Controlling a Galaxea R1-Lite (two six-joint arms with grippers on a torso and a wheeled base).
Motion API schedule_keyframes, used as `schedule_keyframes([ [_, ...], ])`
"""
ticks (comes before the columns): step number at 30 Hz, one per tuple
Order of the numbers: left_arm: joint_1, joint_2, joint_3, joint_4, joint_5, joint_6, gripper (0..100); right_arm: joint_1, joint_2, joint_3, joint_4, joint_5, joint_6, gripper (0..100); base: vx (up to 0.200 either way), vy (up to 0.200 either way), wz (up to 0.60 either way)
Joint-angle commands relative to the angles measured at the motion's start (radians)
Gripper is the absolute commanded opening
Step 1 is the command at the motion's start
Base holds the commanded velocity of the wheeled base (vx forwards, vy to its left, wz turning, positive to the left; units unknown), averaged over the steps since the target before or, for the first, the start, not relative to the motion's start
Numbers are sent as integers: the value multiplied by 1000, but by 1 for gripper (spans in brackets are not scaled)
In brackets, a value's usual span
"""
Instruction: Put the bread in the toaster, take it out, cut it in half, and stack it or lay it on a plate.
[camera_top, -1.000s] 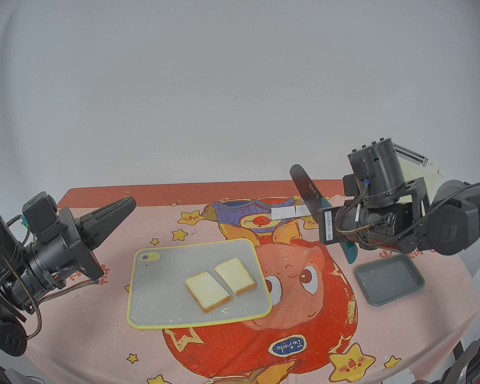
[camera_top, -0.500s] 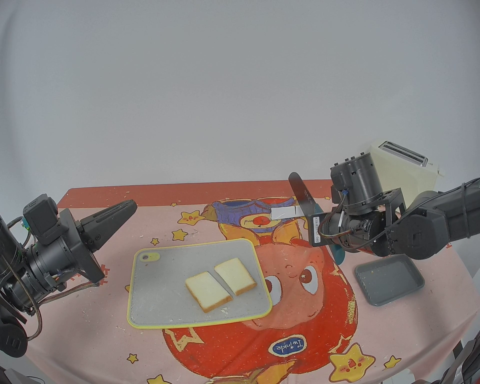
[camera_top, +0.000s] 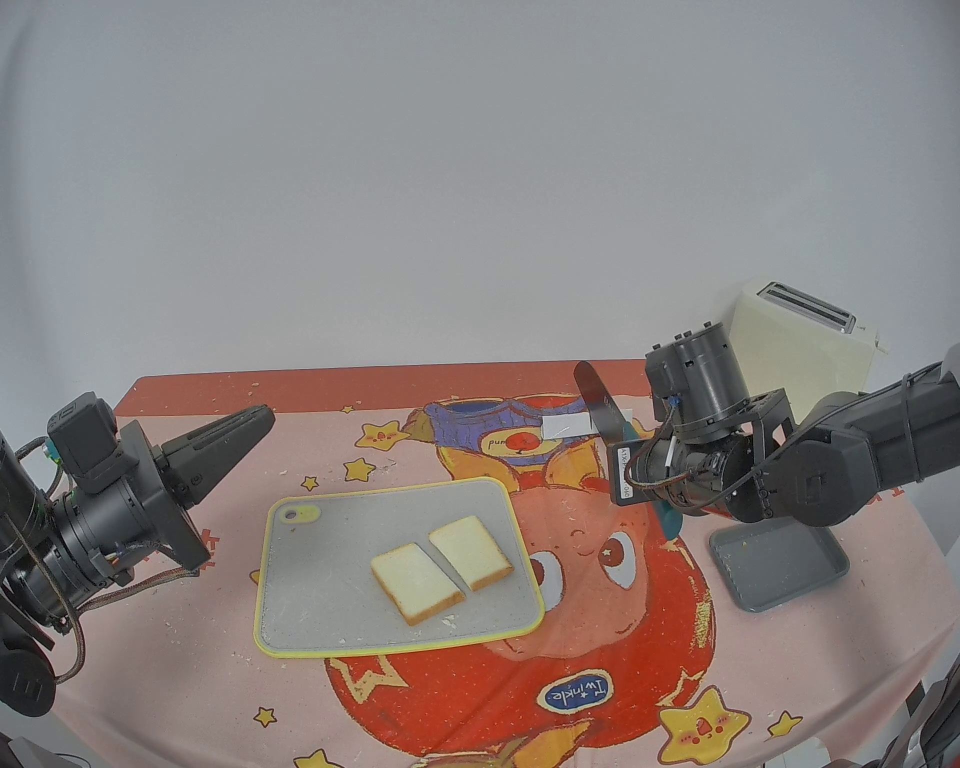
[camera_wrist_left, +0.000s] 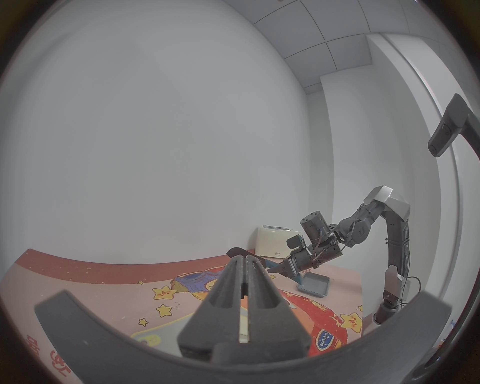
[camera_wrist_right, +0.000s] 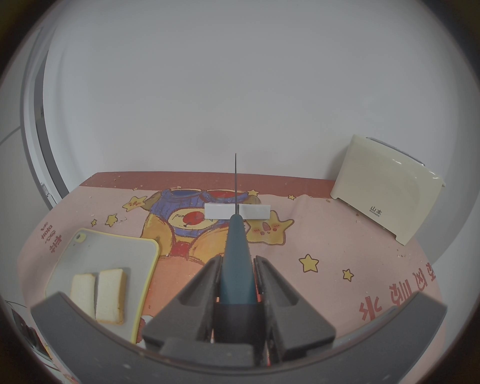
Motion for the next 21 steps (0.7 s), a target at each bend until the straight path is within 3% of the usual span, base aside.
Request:
schedule_keyframes([
  [1, 0, 1, 0, 0, 0, -1, 0, 0, 3, 1, 0, 0, 0, 0, 0, 0, 0],
  [21, -2, 1, 2, 0, 0, -1, 0, -8, 27, 3, 0, 0, 5, 0, 0, 0, 0],
])
